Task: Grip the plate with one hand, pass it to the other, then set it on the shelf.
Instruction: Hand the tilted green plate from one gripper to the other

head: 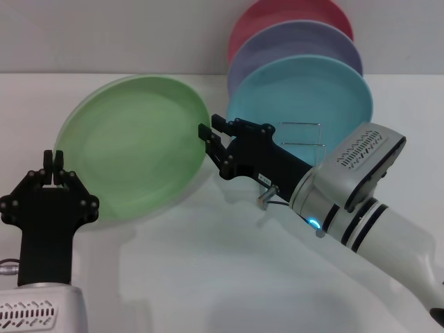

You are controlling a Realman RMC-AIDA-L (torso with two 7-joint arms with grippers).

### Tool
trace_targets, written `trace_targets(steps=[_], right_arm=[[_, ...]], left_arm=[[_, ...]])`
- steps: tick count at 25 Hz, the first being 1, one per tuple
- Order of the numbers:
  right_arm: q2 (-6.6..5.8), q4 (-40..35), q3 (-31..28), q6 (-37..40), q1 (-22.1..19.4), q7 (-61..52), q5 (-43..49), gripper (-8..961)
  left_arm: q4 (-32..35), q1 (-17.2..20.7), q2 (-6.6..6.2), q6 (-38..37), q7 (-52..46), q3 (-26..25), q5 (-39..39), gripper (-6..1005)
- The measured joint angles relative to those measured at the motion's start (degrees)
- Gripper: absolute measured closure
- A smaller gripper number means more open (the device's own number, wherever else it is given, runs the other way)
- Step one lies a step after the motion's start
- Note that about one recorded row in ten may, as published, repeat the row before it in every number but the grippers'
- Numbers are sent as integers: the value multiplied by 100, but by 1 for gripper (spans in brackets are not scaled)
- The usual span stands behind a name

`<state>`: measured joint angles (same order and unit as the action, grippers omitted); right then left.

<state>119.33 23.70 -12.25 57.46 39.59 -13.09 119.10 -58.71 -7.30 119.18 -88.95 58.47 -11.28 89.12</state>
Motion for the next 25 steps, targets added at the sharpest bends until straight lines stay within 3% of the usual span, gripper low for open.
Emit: trace_targets(steps=[25], right_arm=[[3,-2,-67,-70,36,0,0,780]], left_arm=[[28,-30,0,36,-19,32,-55,860]])
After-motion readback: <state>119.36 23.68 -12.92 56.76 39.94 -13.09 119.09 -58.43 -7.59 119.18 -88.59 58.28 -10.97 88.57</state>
